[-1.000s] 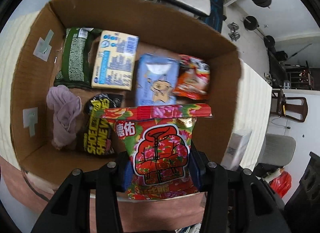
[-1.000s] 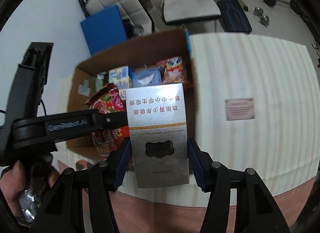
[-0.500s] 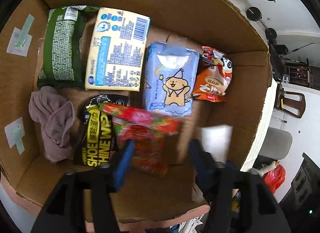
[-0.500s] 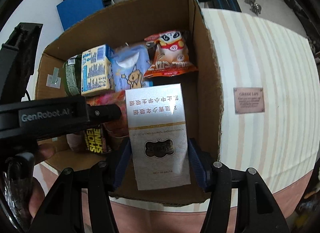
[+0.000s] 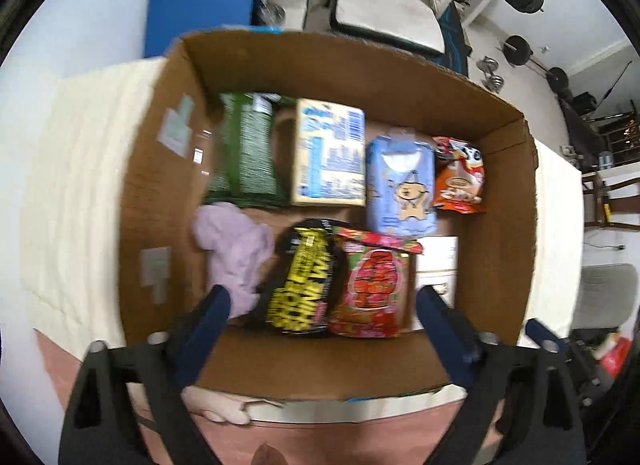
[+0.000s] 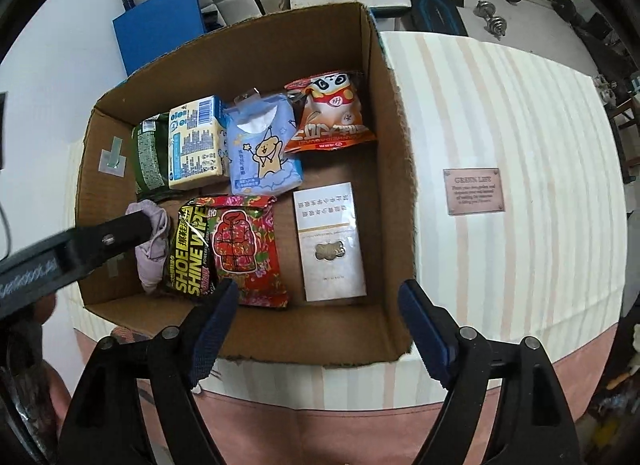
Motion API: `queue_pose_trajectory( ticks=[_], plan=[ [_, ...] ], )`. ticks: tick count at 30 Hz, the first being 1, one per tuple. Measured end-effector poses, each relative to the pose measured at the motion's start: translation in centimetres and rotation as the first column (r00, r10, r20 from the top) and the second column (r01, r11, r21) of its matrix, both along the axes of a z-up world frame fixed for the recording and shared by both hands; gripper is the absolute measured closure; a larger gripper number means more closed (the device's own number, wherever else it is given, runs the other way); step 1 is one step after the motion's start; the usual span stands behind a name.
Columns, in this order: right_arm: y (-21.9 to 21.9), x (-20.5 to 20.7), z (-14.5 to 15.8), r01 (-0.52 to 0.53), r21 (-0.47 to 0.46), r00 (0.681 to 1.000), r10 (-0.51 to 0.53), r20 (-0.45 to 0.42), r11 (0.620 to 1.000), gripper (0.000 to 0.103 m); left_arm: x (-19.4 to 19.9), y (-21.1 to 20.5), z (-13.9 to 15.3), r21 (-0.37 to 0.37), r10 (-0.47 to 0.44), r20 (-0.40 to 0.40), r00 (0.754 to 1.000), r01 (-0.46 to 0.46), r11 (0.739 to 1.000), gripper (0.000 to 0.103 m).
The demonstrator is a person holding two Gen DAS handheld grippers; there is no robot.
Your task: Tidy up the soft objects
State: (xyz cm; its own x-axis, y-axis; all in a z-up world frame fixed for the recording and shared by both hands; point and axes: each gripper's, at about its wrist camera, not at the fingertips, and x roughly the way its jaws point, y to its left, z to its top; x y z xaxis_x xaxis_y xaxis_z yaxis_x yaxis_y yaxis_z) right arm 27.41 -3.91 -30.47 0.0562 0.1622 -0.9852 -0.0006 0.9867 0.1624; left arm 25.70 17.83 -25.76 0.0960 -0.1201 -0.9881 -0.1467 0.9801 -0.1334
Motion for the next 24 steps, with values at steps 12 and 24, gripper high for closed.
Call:
queue_pose_trajectory(
  ticks=[12,24],
  plan=[
    [-0.1,-1.9,3.0,-0.015,-0.062,0.996,0.020,0.081,0.998,0.010,-3.0,0.5,1.5,0.099,-0.002,0.107,0.994,-0.008,0.995,0.002],
    [-0.7,-2.3,5.0,-0.011,-0.091,0.989,0.024,0.146,0.996,0.000,-5.3,-0.5,5.2,0.186,-0.035,0.204,0.978,-0.003,0.983,0.002]
  ],
)
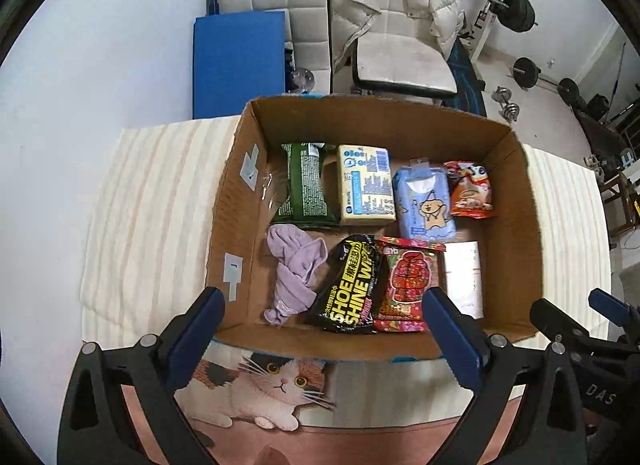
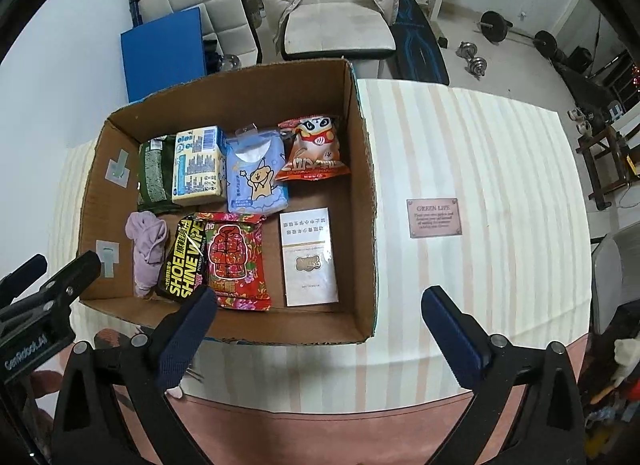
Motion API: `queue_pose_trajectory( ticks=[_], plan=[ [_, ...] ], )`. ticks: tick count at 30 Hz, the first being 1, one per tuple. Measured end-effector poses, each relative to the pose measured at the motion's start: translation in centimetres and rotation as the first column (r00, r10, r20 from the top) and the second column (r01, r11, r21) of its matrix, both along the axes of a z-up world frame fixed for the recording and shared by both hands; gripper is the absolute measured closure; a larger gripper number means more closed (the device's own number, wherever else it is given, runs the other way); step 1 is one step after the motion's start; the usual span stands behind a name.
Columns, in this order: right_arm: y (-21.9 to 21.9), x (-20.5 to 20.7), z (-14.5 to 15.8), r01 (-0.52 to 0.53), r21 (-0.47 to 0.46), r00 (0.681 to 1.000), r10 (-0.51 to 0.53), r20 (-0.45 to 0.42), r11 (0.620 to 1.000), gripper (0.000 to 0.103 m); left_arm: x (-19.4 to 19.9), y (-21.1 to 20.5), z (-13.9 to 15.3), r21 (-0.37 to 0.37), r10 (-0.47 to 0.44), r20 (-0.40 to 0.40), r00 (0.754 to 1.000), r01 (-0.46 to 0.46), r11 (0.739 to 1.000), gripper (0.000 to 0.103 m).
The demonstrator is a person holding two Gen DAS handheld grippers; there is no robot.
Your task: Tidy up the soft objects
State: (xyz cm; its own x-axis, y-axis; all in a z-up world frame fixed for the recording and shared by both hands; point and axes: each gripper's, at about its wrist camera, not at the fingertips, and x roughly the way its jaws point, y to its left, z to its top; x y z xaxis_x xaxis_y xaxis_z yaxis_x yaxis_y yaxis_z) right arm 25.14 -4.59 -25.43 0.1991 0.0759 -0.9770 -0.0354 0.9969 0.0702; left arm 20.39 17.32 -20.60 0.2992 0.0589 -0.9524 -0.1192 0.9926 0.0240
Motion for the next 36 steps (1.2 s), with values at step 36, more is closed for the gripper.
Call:
queue_pose_trajectory(
  ticks=[36],
  plan=[
    [-4.1,-18.1,26.2,-0.032,0.001,0.898,0.028,0.439,1.000,0.000,-15.2,-3.4,21.5,0.013,-0.011,0.307,0.952,0.007,1.000,0.002]
  ],
)
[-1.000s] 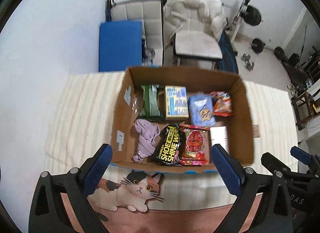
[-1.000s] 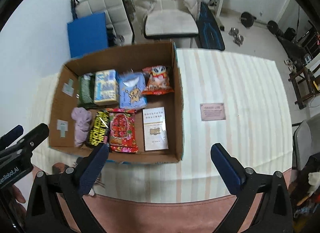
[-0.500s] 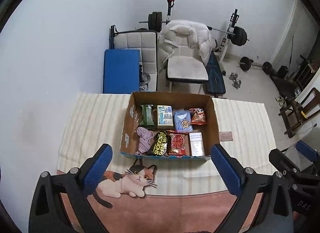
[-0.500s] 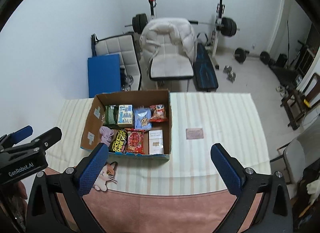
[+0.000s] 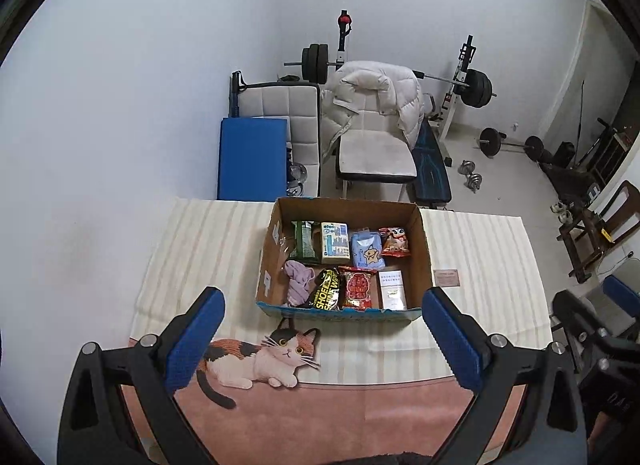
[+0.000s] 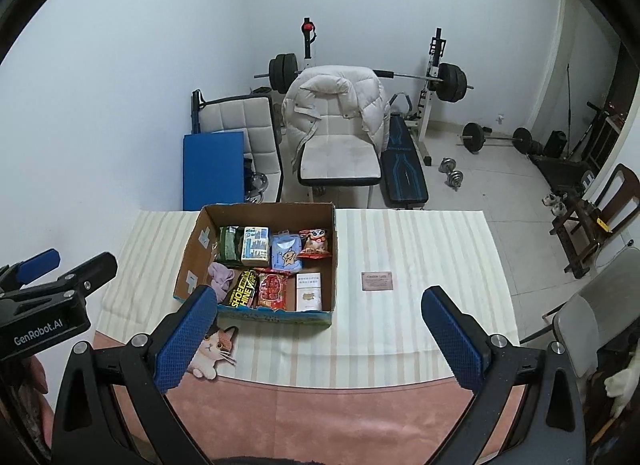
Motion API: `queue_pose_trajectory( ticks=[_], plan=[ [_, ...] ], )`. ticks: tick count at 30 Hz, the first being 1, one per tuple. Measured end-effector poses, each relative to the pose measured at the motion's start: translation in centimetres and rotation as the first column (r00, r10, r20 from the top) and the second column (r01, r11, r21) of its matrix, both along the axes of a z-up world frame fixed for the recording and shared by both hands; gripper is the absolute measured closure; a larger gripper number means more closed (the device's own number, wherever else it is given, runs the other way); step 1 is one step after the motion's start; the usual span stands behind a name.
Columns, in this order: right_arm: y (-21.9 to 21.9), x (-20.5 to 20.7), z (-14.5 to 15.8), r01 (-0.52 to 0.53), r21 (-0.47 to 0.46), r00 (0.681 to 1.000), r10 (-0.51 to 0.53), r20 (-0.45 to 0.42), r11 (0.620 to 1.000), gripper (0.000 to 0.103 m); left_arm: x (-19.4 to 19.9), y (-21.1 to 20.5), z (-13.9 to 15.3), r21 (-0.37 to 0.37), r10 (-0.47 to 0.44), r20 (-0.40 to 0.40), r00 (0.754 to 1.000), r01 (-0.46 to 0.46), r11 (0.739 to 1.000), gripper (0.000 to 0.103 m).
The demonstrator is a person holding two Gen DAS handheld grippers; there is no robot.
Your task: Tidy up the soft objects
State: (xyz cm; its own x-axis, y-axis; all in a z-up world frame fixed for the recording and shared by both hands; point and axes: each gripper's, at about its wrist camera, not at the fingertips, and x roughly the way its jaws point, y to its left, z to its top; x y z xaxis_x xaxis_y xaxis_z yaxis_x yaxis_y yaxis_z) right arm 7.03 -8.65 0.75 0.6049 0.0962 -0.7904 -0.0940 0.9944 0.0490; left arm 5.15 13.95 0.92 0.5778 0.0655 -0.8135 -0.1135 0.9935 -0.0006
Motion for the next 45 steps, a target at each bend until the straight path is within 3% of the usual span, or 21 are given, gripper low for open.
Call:
queue_pose_trajectory(
  ticks=[15,45],
  plan=[
    [-0.6,-0.5,0.2,0.018,0.012,1.000,-0.018,-0.001,1.000,0.000,-0.7,-0.7,-0.2,0.029,-0.008,0.012,1.000,0.008,1.000,0.002],
    [-1.5,-2.2,1.8,0.052,-0.025,0.998,-0.051,0.048,0.998,0.000,-2.3,-1.4,1.6,0.017,0.009,0.058,0.998,-0.010,1.000,0.002]
  ],
)
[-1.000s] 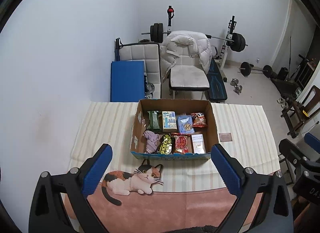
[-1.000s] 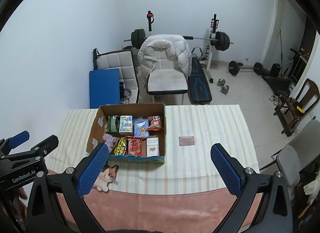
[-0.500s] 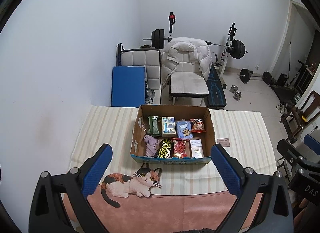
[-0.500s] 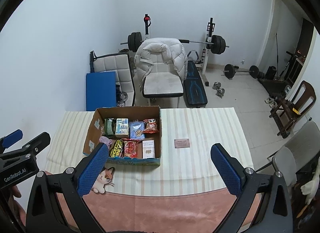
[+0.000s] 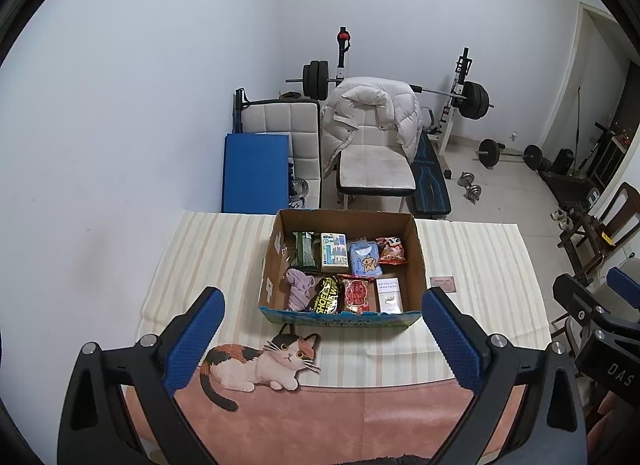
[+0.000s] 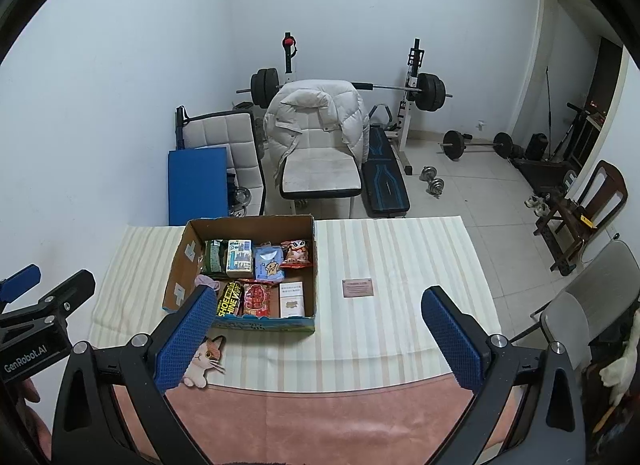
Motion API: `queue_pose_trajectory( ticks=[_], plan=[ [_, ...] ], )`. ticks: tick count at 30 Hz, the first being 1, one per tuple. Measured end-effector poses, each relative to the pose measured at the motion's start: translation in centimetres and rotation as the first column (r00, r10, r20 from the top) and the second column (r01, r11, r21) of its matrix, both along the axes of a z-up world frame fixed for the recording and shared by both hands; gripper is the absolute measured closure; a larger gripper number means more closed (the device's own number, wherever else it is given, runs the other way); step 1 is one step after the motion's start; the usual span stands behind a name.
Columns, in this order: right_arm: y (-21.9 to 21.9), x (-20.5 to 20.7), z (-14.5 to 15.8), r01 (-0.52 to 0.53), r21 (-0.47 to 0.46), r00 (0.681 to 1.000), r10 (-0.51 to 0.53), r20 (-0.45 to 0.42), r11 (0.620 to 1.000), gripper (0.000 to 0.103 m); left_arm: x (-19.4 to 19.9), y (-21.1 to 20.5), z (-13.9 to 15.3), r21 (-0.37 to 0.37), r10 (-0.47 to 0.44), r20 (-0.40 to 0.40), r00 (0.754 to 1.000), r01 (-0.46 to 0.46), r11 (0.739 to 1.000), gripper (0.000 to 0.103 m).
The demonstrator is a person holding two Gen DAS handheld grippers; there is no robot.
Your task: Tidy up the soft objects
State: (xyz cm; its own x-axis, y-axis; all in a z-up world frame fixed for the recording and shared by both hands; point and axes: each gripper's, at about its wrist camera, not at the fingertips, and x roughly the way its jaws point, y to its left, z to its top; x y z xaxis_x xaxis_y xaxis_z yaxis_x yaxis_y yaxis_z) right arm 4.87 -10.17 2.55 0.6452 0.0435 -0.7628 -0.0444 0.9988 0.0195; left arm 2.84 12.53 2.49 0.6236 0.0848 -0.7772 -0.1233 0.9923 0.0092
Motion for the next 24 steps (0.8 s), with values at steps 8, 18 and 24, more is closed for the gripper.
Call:
queue_pose_trajectory(
  ticks=[8,18,24],
  plan=[
    [-0.3,-0.2,0.2,0.005,-0.004,1.000,-0.005,0.003,1.000,0.000,-0.3,-0.4,0.1,-0.002,-0.003,0.001,1.000,0.003,1.000,0.002],
    [-1.2,-0.8,0.4,0.016,0.000,1.000,-0.016,0.003,1.000,0.000,-0.6,-1.3,0.0,-0.003,-0.014,-0.003,1.000,0.014,1.000,0.002],
    [-1.2,-0.9,0.2,0.028,0.002,1.000,-0.028,-0.004,1.000,0.000,-0.7,-1.6,-0.1,-0.003,-0.017,-0.006,1.000,0.017,1.000,0.002]
  ],
)
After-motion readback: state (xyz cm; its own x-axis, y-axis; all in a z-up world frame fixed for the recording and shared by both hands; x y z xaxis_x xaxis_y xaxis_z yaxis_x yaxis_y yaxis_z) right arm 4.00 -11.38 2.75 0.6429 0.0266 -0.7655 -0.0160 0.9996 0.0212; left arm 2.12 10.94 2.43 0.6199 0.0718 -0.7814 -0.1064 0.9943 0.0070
